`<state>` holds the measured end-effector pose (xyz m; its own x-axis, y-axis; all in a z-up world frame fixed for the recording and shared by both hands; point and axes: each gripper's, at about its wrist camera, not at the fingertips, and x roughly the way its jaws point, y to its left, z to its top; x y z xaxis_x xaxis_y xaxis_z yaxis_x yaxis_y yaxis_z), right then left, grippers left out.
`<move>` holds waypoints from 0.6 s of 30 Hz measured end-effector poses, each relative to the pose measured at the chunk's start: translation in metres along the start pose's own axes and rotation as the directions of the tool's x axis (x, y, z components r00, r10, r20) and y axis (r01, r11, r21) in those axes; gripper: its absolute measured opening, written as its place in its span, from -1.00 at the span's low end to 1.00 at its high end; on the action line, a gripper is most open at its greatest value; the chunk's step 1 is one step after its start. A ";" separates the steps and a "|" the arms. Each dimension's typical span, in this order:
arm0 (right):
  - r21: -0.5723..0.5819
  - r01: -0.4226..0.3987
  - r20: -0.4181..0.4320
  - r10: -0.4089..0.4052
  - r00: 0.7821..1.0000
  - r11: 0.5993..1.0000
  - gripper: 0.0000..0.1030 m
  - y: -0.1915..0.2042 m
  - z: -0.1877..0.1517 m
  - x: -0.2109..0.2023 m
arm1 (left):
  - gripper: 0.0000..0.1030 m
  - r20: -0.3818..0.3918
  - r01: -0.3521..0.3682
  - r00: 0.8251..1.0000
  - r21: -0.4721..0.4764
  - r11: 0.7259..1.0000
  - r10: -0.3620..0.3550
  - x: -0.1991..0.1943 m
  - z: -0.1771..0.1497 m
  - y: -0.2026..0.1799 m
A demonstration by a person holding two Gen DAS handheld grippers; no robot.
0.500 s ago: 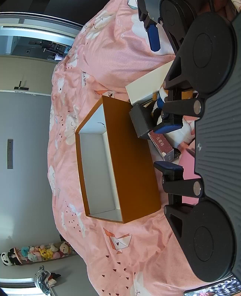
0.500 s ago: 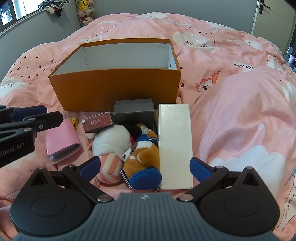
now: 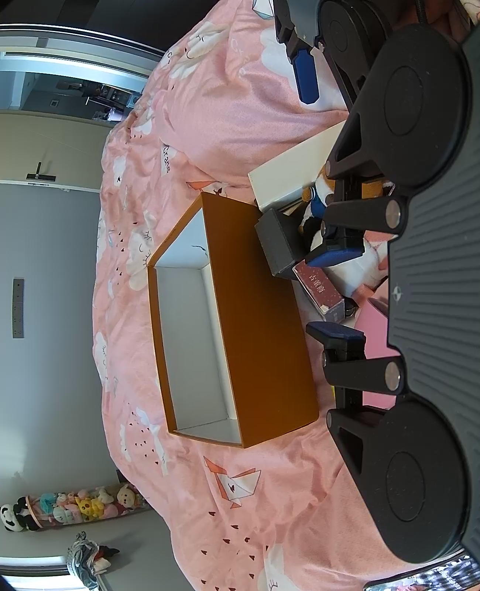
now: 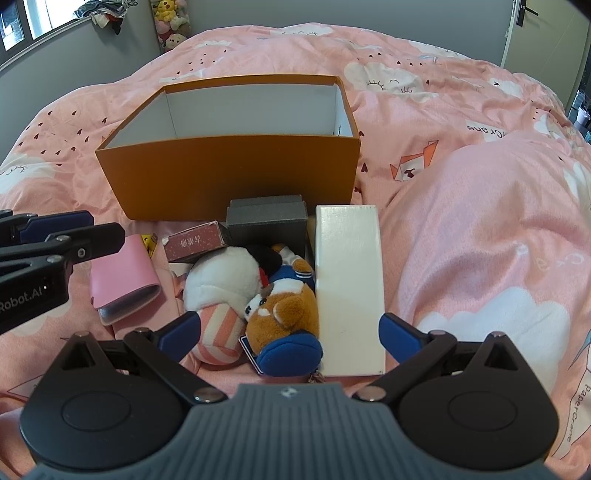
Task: Organize objects
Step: 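Reach the left tool toward the gold box while the right tool approaches the white case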
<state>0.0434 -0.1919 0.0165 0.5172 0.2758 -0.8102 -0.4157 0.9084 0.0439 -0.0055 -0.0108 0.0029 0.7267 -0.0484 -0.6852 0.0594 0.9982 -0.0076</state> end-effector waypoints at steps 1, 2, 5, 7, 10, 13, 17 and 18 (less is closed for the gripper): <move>0.003 0.000 0.001 0.000 1.000 1.000 0.98 -0.001 0.000 0.000 | -0.21 -0.002 0.006 1.000 -0.002 1.000 -0.006 0.000 0.000 0.000; 0.009 0.001 0.003 -0.001 1.000 1.000 0.98 -0.002 -0.001 -0.001 | -0.21 -0.004 0.013 1.000 -0.003 1.000 -0.013 0.001 0.000 0.001; 0.027 0.024 0.020 -0.024 0.999 0.999 0.94 -0.009 0.000 -0.003 | -0.21 -0.015 0.050 0.999 -0.013 0.999 -0.050 0.002 0.000 0.003; 0.034 0.048 0.028 -0.048 0.998 0.998 0.80 -0.013 0.001 -0.004 | -0.21 -0.025 0.066 0.998 -0.019 0.998 -0.066 0.005 0.001 0.004; 0.054 0.057 0.016 -0.058 0.998 0.997 0.50 -0.022 0.002 -0.001 | -0.21 -0.044 0.097 0.994 -0.031 0.995 -0.098 0.010 0.002 0.007; 0.076 0.053 0.002 -0.054 0.999 0.996 0.23 -0.033 0.005 0.004 | -0.25 -0.056 0.120 0.991 -0.053 0.991 -0.123 0.015 0.004 0.012; 0.065 0.060 -0.021 -0.059 0.998 0.996 -0.15 -0.044 0.010 0.016 | -0.26 -0.077 0.141 0.986 -0.072 0.987 -0.147 0.024 0.006 0.018; 0.062 0.061 -0.032 -0.059 0.998 0.996 -0.19 -0.047 0.012 0.020 | -0.26 -0.081 0.148 0.985 -0.072 0.986 -0.153 0.026 0.007 0.017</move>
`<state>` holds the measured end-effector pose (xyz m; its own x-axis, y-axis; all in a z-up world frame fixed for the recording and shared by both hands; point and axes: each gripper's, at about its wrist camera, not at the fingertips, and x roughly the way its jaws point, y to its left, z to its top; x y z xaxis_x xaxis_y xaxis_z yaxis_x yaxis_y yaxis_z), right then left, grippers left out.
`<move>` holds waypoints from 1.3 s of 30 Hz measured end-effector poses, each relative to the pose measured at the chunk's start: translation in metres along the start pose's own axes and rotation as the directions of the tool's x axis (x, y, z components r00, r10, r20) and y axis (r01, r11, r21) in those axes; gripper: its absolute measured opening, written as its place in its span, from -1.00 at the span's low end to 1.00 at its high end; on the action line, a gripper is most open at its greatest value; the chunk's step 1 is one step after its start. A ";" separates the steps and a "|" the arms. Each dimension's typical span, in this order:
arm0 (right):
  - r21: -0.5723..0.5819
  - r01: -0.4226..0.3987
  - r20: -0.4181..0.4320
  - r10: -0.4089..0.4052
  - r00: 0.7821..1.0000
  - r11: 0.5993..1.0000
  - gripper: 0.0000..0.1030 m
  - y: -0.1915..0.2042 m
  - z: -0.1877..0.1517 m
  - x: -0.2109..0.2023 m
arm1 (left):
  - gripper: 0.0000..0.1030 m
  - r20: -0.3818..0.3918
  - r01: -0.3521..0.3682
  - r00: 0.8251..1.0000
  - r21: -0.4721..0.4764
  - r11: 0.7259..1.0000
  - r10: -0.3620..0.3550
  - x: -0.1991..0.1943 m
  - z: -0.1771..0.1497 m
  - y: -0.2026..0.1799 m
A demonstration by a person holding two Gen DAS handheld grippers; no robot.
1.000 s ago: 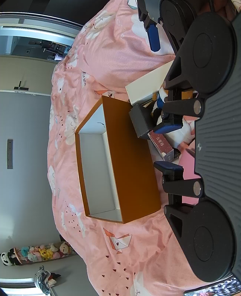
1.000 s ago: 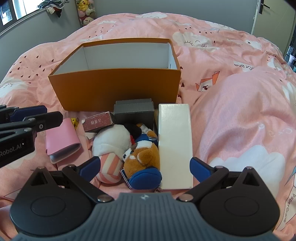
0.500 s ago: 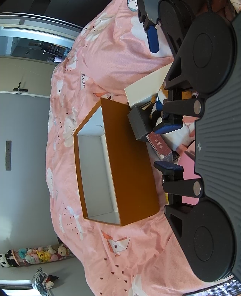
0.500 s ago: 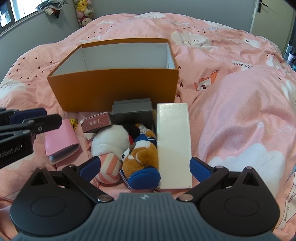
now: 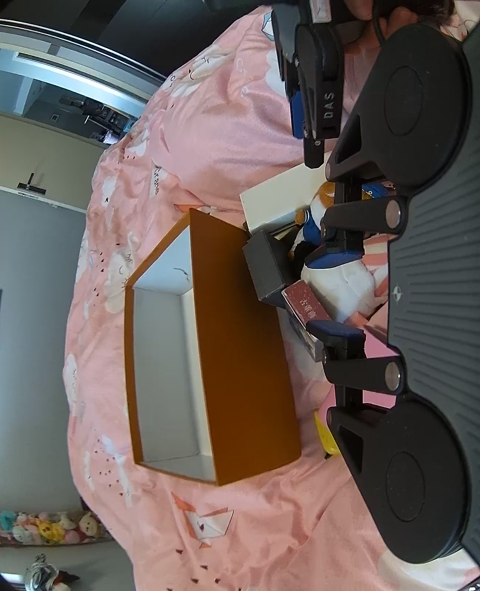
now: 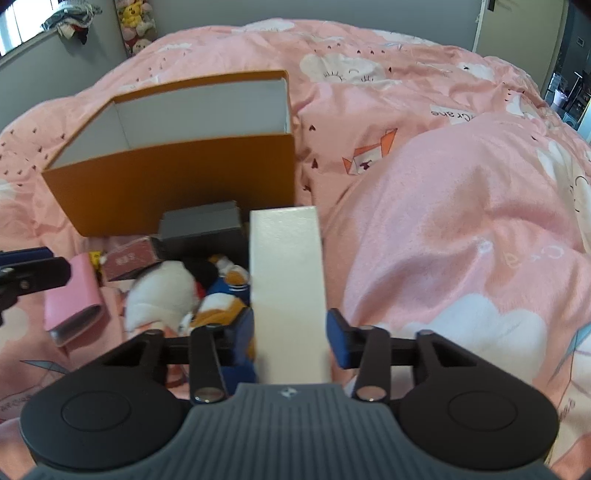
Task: Organize objects
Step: 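Reach the left tool toward the gold box while the right tool approaches the white case, then grasp the gold box with the left tool while the right tool grasps the white case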
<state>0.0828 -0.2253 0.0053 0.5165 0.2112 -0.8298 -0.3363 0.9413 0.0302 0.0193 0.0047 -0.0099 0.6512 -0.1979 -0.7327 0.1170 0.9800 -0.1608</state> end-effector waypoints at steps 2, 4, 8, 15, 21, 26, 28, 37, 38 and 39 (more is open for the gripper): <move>0.007 -0.008 -0.023 0.009 1.000 1.000 -0.19 -0.007 0.004 0.009 | -0.26 -0.004 0.012 1.000 0.010 1.000 -0.012 0.004 0.003 -0.001; 0.018 -0.025 -0.048 0.025 0.999 1.000 -0.19 -0.012 0.009 0.018 | -0.26 -0.004 0.027 1.000 0.028 0.999 -0.027 0.009 0.006 -0.004; 0.044 -0.061 -0.082 0.065 0.995 0.997 -0.19 -0.024 0.014 0.034 | -0.26 -0.027 0.060 0.998 0.058 0.996 -0.059 0.023 0.014 -0.013; 0.144 -0.198 -0.115 0.215 0.970 0.970 -0.03 -0.046 0.023 0.060 | -0.26 -0.088 0.075 0.994 0.108 0.991 -0.065 0.049 0.021 -0.027; 0.223 -0.312 -0.132 0.345 0.929 0.924 0.22 -0.058 0.024 0.082 | -0.26 -0.131 0.078 0.990 0.129 0.989 -0.061 0.066 0.027 -0.037; 0.254 -0.364 -0.126 0.404 0.906 0.896 0.15 -0.059 0.023 0.090 | -0.26 -0.165 0.082 0.985 0.154 0.985 -0.056 0.079 0.030 -0.046; 0.232 -0.354 -0.117 0.387 0.914 0.906 0.07 -0.055 0.022 0.084 | -0.26 -0.175 0.087 0.983 0.164 0.983 -0.058 0.083 0.031 -0.047; 0.173 -0.296 -0.004 0.301 0.954 0.939 -0.43 -0.056 0.028 0.042 | -0.25 -0.178 0.106 0.982 0.245 0.964 -0.062 0.090 0.035 -0.057; 0.168 -0.263 0.018 0.264 0.964 0.950 -0.43 -0.059 0.028 0.036 | -0.26 -0.170 0.108 0.983 0.266 0.958 -0.063 0.090 0.036 -0.059; 0.155 -0.215 0.040 0.211 0.977 0.964 -0.43 -0.060 0.030 0.030 | -0.25 -0.163 0.107 0.985 0.287 0.952 -0.062 0.092 0.038 -0.062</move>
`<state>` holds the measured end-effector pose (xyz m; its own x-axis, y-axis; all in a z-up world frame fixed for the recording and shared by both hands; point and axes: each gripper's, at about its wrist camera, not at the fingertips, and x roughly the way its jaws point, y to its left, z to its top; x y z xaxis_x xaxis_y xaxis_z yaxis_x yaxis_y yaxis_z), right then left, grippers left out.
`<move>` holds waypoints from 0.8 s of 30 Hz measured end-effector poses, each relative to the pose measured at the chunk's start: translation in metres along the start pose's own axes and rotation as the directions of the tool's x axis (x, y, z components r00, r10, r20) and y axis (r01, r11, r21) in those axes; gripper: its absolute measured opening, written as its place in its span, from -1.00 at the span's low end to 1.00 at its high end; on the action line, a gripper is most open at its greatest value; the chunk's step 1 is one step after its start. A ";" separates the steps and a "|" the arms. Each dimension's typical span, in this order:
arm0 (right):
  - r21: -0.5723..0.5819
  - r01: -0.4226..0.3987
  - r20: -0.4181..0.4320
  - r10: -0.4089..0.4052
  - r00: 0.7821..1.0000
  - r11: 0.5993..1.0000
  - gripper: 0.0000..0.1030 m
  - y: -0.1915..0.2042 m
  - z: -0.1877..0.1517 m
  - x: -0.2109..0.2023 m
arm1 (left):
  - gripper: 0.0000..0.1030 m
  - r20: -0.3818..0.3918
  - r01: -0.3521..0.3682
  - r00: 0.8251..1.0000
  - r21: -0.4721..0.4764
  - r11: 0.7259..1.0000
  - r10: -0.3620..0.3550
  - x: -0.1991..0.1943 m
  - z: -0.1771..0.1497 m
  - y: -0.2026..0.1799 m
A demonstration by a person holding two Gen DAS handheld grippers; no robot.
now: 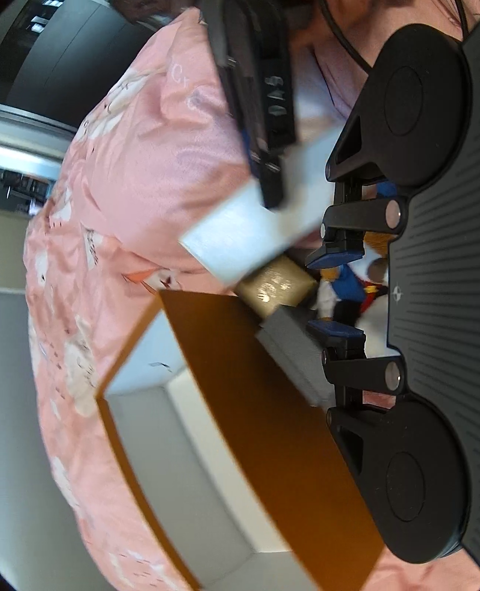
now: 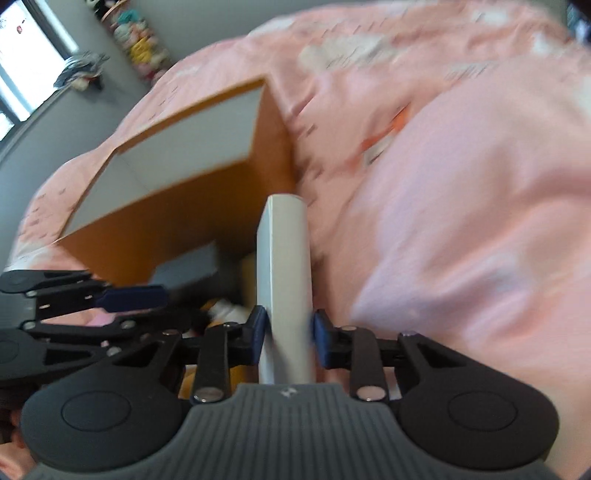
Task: Organize objects
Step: 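Grasp the gold box with the left tool while the right tool grasps the white case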
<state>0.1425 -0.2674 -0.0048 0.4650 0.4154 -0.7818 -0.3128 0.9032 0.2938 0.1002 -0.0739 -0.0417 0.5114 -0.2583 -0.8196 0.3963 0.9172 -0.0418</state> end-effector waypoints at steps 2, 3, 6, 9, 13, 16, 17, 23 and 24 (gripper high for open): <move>-0.020 0.097 0.052 -0.096 0.994 0.995 -0.44 0.001 0.004 -0.009 | -0.19 0.012 -0.010 1.000 0.066 0.998 0.010 0.003 0.006 -0.007; -0.024 0.108 0.060 -0.106 0.993 0.994 -0.44 -0.001 0.005 -0.011 | -0.11 0.017 -0.014 1.000 0.115 0.993 0.012 0.005 0.009 -0.011; -0.016 0.105 0.044 -0.105 0.994 0.994 -0.44 -0.007 0.008 -0.003 | 0.00 0.015 -0.052 0.999 0.270 0.961 0.050 0.016 0.017 -0.026; -0.007 0.102 0.033 -0.102 0.994 0.995 -0.44 -0.015 0.006 -0.001 | 0.14 -0.006 -0.074 0.996 0.405 0.911 0.084 0.031 0.024 -0.040; 0.029 0.068 0.027 -0.069 0.997 0.997 -0.44 -0.031 0.007 0.006 | 0.22 -0.065 -0.037 0.995 0.500 0.865 0.081 0.054 0.031 -0.050; 0.047 0.044 0.026 -0.046 0.999 0.998 -0.43 -0.033 0.002 0.005 | 0.23 -0.106 -0.037 0.989 0.513 0.857 0.106 0.071 0.039 -0.049; 0.049 0.037 0.026 -0.039 0.999 0.998 -0.43 -0.034 0.002 0.005 | 0.23 -0.118 -0.043 0.986 0.512 0.858 0.120 0.077 0.041 -0.048; 0.058 0.002 0.028 -0.004 1.000 0.998 -0.43 -0.040 0.000 0.008 | 0.30 -0.200 0.005 0.974 0.496 0.868 0.108 0.093 0.049 -0.045; 0.059 -0.003 0.028 0.001 1.000 0.998 -0.43 -0.041 -0.001 0.008 | 0.31 -0.210 0.012 0.972 0.501 0.866 0.108 0.095 0.049 -0.046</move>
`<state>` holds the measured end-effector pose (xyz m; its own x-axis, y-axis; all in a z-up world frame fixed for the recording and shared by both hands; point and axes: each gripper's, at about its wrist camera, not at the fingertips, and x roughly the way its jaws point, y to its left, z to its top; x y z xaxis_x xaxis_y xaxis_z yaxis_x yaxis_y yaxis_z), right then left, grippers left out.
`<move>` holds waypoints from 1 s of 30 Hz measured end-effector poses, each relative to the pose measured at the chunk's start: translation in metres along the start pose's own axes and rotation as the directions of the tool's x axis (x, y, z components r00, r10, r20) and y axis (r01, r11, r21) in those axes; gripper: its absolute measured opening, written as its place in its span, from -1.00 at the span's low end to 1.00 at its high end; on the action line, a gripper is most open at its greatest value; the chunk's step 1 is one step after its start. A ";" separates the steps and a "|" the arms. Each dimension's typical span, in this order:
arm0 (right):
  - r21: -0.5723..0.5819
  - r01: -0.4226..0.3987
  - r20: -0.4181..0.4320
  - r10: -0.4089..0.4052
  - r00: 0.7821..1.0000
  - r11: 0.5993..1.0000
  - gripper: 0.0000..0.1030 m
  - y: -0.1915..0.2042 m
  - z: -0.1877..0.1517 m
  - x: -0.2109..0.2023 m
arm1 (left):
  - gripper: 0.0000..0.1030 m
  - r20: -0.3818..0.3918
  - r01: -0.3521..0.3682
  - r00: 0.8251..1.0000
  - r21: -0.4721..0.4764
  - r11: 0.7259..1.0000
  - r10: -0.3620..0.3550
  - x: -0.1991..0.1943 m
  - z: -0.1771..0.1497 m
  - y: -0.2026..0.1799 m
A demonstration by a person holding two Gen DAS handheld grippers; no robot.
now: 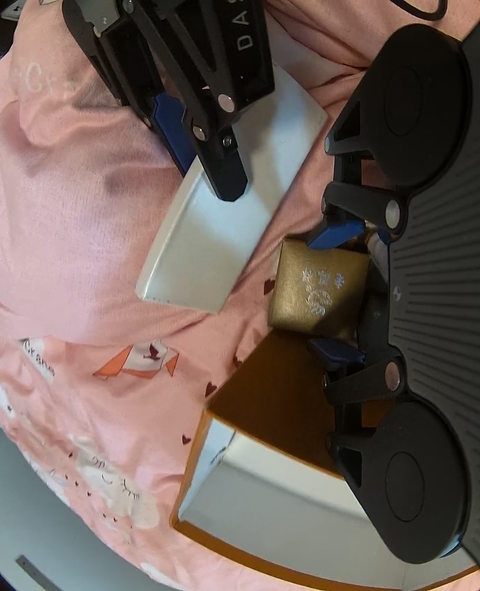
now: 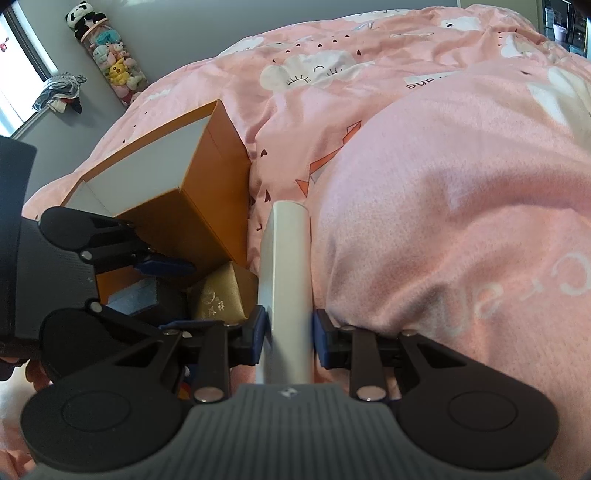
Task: Organize objects
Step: 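Grasp the gold box with the left tool while the right tool grasps the white case, then lower the white case into the orange box and open the right tool while the left carries the gold box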
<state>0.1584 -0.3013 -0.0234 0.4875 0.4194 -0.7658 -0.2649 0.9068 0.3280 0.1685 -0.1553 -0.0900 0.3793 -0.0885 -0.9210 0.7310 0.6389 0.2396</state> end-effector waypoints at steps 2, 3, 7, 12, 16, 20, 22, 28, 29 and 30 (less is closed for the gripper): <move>0.002 -0.009 0.000 0.009 1.000 1.000 -0.43 -0.001 0.000 0.001 | 0.29 -0.018 0.004 1.000 0.014 1.000 -0.004 0.006 0.001 -0.002; 0.003 -0.014 0.000 0.014 1.000 1.000 -0.43 -0.002 0.000 0.000 | 0.29 -0.028 0.001 1.000 0.023 1.000 -0.001 0.010 0.002 -0.003; 0.004 -0.026 0.004 0.026 1.000 1.000 -0.43 -0.003 -0.002 -0.001 | 0.34 -0.034 -0.013 0.999 0.052 0.999 0.015 0.018 0.004 -0.004; 0.003 -0.029 0.002 0.029 1.000 1.000 -0.44 -0.003 -0.003 0.000 | 0.41 -0.033 -0.046 0.998 0.083 0.995 0.049 0.024 0.007 -0.014; 0.016 -0.044 -0.005 0.044 0.999 0.999 -0.44 -0.006 -0.003 0.001 | 0.58 -0.028 -0.096 0.994 0.176 0.980 0.103 0.035 0.003 -0.030; 0.031 -0.058 -0.012 0.059 0.998 0.998 -0.44 -0.008 -0.003 0.003 | 0.60 -0.010 -0.110 0.993 0.175 0.978 0.113 0.037 0.002 -0.032; 0.027 -0.057 -0.011 0.057 0.998 0.998 -0.44 -0.008 -0.003 0.003 | 0.60 -0.001 -0.128 0.991 0.201 0.971 0.131 0.038 -0.002 -0.036; 0.045 -0.075 -0.015 0.076 0.997 0.996 -0.44 -0.012 -0.003 0.005 | 0.63 0.034 -0.202 0.979 0.281 0.938 0.200 0.043 -0.011 -0.052; 0.045 -0.076 -0.015 0.077 0.997 0.996 -0.44 -0.012 -0.003 0.006 | 0.63 0.040 -0.219 0.975 0.296 0.930 0.217 0.044 -0.012 -0.055; 0.046 -0.077 -0.015 0.077 0.997 0.996 -0.44 -0.012 -0.003 0.006 | 0.61 0.048 -0.238 0.971 0.311 0.920 0.235 0.045 -0.012 -0.059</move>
<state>0.1622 -0.3099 -0.0335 0.4531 0.4876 -0.7463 -0.2631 0.8730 0.4107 0.1356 -0.1877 -0.1490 0.5668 0.0277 -0.8234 0.7589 0.3713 0.5349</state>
